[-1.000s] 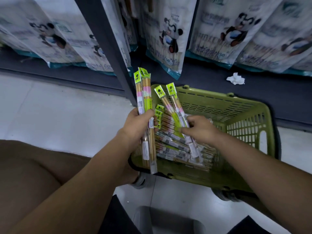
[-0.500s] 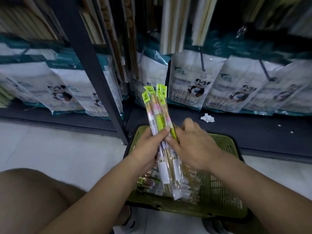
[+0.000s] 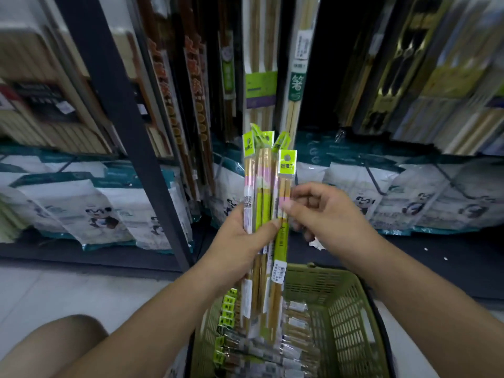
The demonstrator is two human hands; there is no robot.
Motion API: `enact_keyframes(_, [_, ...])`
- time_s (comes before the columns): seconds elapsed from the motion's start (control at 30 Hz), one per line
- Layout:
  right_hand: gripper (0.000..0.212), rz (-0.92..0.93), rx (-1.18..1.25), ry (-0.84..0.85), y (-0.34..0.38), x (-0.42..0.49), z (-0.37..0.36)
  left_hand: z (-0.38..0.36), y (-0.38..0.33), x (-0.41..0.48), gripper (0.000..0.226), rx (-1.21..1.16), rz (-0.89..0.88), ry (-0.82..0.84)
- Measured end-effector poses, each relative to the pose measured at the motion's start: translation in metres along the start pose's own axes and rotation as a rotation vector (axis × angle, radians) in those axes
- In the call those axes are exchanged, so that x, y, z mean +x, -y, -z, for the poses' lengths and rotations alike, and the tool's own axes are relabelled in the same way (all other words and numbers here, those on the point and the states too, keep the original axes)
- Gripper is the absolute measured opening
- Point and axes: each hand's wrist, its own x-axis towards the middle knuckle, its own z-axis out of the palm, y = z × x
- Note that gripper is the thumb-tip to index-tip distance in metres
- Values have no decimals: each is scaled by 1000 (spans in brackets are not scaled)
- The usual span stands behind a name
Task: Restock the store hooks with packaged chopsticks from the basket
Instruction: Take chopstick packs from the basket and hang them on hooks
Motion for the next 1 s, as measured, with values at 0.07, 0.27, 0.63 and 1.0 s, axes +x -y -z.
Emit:
enact_keyframes(0.07, [7, 75, 38, -84, 19, 10, 5, -4, -16, 6, 39, 64, -82, 32])
enact_keyframes(0.27, [7, 297, 33, -193, 78, 29, 19, -11, -66, 35, 45, 136, -289, 28])
enact_keyframes(0.63, [20, 445, -76, -325, 141, 68, 38, -16, -116, 77, 31, 133, -443, -52])
enact_keyframes(1.0, [26, 477, 61, -528, 179, 91, 76, -18, -128, 83, 18, 67, -372, 19])
